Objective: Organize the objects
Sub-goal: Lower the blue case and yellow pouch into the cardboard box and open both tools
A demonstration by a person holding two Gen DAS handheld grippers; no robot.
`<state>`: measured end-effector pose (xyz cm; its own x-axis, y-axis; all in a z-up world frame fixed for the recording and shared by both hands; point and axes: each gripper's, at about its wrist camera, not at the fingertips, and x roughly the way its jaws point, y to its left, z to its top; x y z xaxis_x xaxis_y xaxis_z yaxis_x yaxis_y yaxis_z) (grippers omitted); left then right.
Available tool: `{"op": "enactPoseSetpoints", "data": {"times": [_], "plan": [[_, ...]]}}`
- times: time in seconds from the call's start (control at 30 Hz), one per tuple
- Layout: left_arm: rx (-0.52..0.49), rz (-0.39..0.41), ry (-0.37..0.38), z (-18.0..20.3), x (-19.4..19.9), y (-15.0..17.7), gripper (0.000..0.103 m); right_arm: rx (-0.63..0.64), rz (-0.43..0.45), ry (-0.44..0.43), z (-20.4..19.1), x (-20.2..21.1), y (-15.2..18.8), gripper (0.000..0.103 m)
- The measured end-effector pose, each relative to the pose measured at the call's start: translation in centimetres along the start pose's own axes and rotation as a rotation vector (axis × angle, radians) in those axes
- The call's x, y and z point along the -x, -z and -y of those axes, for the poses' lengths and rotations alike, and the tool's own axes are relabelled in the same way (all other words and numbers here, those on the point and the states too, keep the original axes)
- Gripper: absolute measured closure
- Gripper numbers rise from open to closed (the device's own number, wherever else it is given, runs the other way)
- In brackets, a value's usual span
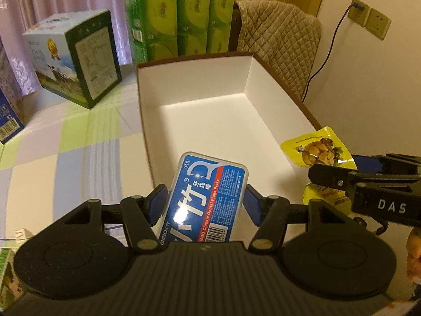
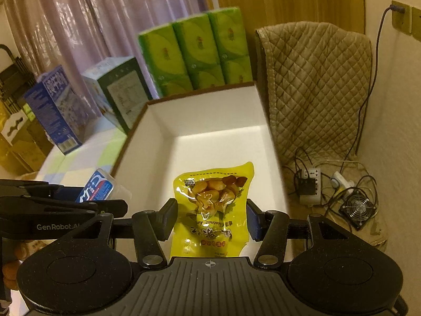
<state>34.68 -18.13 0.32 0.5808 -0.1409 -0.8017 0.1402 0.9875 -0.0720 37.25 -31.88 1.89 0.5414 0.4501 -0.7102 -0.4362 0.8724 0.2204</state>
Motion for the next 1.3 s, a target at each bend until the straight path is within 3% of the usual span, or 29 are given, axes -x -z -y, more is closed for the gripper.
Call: {"op": "enactPoseSetpoints", "data": {"times": [0.23,0.67,1.03,1.3], "plan": [[0.013,-0.071,0.0,0.9,-3.5,-0.6,0.051,0.011,-0.04,0.002,1.6,-2.5,-0.5,0.052],[-0.016,-0.151,-0.003,1.7,-7.1,0.0,0.052,0.053,-0.104,-0.01,2.1,-5.0,-0.4,0.052],[-0.019,-0.153,0.012,1.8,-7.2,-0.2,0.034,0.062,-0.102,-0.007,2.4,-5.3,-0.4,0.052],[-0.013,-0.143,0.01,1.3,-6.3,-0.1,0.03,0.02,-0.06,-0.028,2.7,-5.4,-0.7,0.047]]}}
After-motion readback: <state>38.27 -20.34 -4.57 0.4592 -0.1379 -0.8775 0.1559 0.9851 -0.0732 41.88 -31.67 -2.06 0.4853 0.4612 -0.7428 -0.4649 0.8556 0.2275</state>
